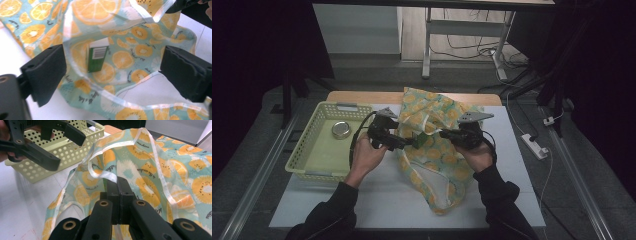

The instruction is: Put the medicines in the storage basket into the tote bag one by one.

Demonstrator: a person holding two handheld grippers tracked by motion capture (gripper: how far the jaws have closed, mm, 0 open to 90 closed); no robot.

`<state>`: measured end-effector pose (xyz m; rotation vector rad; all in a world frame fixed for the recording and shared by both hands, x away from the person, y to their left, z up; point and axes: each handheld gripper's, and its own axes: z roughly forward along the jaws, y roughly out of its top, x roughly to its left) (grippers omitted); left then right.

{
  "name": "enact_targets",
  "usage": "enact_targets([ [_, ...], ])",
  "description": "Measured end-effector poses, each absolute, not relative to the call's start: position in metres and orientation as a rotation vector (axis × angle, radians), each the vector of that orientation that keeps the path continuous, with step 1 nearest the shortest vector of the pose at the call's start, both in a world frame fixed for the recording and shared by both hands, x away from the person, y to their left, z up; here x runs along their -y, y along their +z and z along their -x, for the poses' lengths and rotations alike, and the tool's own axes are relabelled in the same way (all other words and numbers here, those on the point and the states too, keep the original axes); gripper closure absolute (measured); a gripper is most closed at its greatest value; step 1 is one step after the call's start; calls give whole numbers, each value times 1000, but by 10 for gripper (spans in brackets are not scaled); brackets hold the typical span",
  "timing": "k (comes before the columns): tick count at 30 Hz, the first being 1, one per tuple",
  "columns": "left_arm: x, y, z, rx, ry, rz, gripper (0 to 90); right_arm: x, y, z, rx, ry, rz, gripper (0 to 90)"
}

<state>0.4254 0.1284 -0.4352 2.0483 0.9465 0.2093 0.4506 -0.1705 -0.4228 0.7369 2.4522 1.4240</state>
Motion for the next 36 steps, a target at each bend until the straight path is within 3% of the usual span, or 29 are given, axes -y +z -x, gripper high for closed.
enact_targets([
  [11,-165,-436,-425,-988,238,-2036,10,170,-423,-450,-2455,1422,-736,898],
  [36,-262,-458,-436,-1225,341,-2003,0,168,-426,-451,-2464,1411,-740,898],
])
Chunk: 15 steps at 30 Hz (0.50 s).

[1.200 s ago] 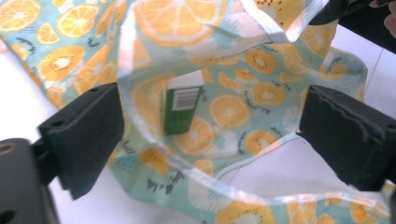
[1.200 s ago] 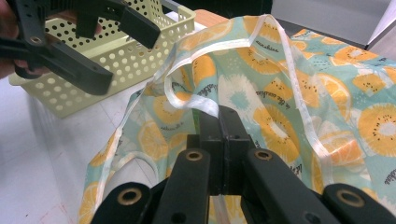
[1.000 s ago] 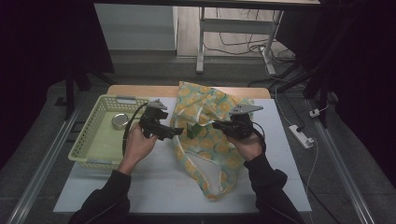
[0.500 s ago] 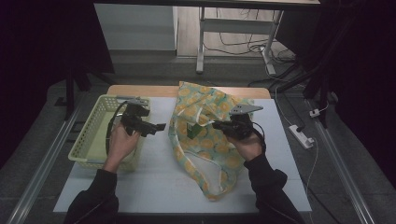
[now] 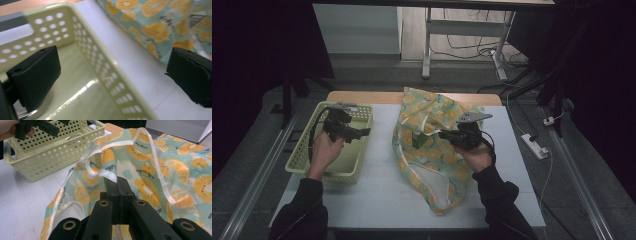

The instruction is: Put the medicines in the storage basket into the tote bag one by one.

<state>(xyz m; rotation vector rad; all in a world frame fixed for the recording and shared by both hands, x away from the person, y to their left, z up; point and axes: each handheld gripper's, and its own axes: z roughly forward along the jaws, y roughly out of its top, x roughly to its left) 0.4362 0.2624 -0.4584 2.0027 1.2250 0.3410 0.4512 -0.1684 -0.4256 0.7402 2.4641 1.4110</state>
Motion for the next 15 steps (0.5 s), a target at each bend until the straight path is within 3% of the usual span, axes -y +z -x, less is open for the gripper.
enact_targets([
  [8,-290,-469,-445,-1328,410,-1991,3,168,-426,-451,-2467,1412,-739,898],
  [15,-307,-484,-460,-1444,389,-1989,0,168,-426,-452,-2468,1412,-740,898],
])
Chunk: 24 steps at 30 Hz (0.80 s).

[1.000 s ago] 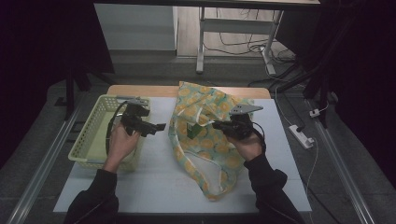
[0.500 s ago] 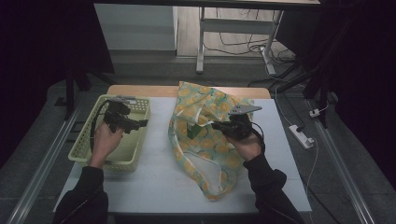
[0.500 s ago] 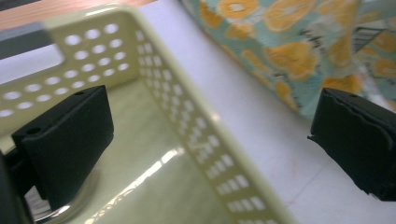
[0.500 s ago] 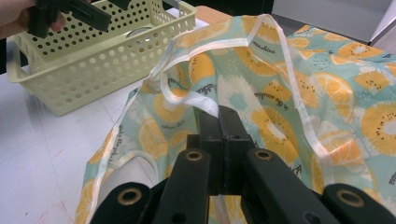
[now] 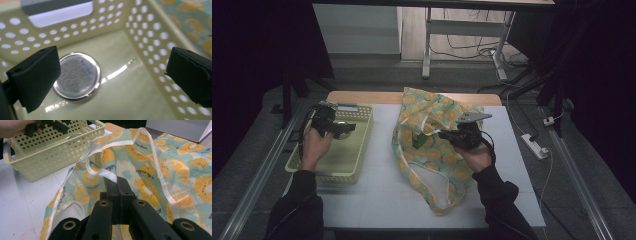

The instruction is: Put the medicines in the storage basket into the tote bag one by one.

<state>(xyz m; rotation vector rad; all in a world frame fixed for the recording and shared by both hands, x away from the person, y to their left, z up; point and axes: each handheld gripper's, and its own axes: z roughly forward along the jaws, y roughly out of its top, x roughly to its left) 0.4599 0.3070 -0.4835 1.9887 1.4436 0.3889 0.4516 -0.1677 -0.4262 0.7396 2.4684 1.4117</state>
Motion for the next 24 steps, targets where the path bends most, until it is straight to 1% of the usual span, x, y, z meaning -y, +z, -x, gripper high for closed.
enact_targets([
  [10,-315,-497,-479,-1551,348,-2018,0,168,-426,-452,-2470,1413,-739,898],
  [17,-319,-506,-487,-1595,315,-2036,0,168,-427,-452,-2471,1415,-739,897],
  [24,-315,-516,-495,-1641,293,-2107,0,167,-427,-451,-2472,1414,-739,898],
])
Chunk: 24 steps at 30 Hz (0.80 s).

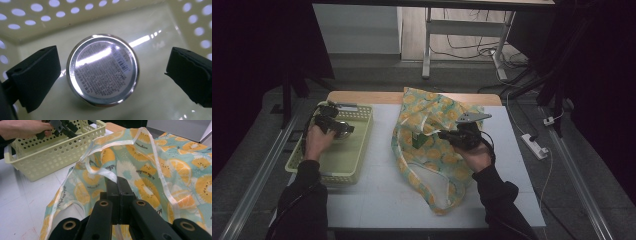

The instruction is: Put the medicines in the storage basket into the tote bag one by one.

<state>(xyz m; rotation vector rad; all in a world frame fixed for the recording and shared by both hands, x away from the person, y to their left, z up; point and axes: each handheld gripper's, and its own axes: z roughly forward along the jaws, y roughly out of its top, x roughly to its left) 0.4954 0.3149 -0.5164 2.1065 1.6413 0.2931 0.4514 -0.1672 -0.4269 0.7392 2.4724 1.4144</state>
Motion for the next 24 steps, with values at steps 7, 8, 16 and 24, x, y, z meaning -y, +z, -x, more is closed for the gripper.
enact_targets([
  [7,-319,-526,-501,-1784,214,-2060,28,167,-427,-451,-2476,1410,-735,897],
  [8,-321,-527,-501,-1780,190,-2051,28,167,-427,-451,-2476,1410,-735,897],
  [16,-320,-525,-499,-1819,170,-2067,198,166,-427,-451,-2476,1409,-732,898],
  [24,-319,-521,-497,-1868,161,-2050,209,166,-427,-451,-2473,1414,-731,898],
])
